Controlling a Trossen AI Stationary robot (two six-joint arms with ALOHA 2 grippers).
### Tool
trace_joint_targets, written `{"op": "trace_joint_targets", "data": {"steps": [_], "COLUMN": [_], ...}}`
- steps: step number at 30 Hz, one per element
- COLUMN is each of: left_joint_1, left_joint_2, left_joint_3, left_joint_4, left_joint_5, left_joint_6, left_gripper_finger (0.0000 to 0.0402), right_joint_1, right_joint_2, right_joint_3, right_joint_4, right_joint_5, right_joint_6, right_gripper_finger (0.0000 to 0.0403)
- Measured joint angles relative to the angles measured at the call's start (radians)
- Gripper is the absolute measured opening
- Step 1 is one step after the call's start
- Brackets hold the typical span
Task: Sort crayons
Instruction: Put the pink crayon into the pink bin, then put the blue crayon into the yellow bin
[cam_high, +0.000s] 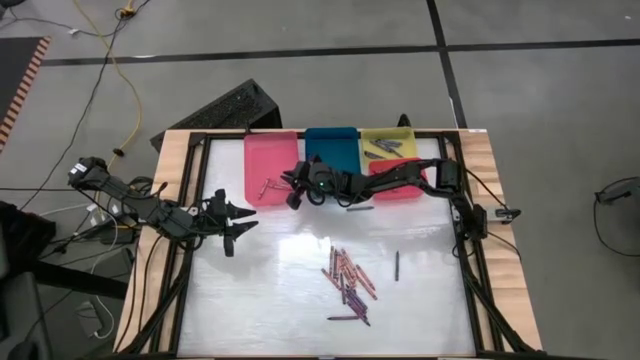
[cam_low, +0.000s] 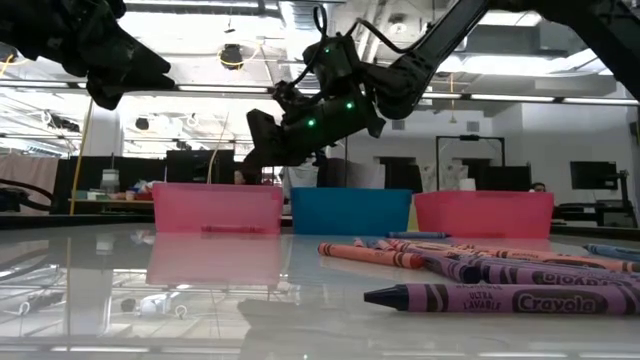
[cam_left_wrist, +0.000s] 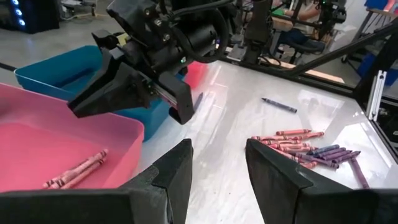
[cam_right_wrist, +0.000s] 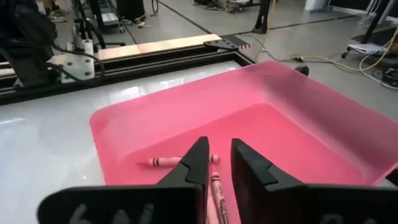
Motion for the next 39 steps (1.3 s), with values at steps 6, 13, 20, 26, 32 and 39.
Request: {"op": "trace_joint_targets", "data": {"steps": [6,13,20,26,32,39], "left_joint_1": [0.0,0.0,0.0,0.0,0.0,0.0], "left_joint_2": [0.0,0.0,0.0,0.0,0.0,0.0], "left_joint_3": [0.0,0.0,0.0,0.0,0.0,0.0], "left_joint_4": [-0.006,-0.011,-0.02,-0.021,-0.021,-0.022], "left_joint_5": [0.041,0.066,0.063,0.061,0.062,0.096], "left_joint_6": [-0.025,-0.026,-0.035,-0.037,-0.056,-0.069], "left_gripper_finger": [0.0139,0.0139,0.0139,0.0139,0.0139,0.0139], "right_joint_1": [0.024,0.118,0.238,0.303,0.272,0.212], "right_joint_2": [-0.093,-0.302,-0.371,-0.361,-0.361,-0.36], "right_joint_3": [-0.001,0.001,-0.014,-0.08,-0.149,-0.182], "right_joint_4": [-0.174,-0.771,-1.331,-1.484,-1.423,-1.377], "right_joint_5": [-0.07,-0.05,0.002,0.15,0.184,0.154], "right_joint_6": [-0.003,-0.011,0.108,0.169,0.129,0.037], "right_gripper_finger": [0.0066,0.0066,0.0066,0.0066,0.0067,0.011]}}
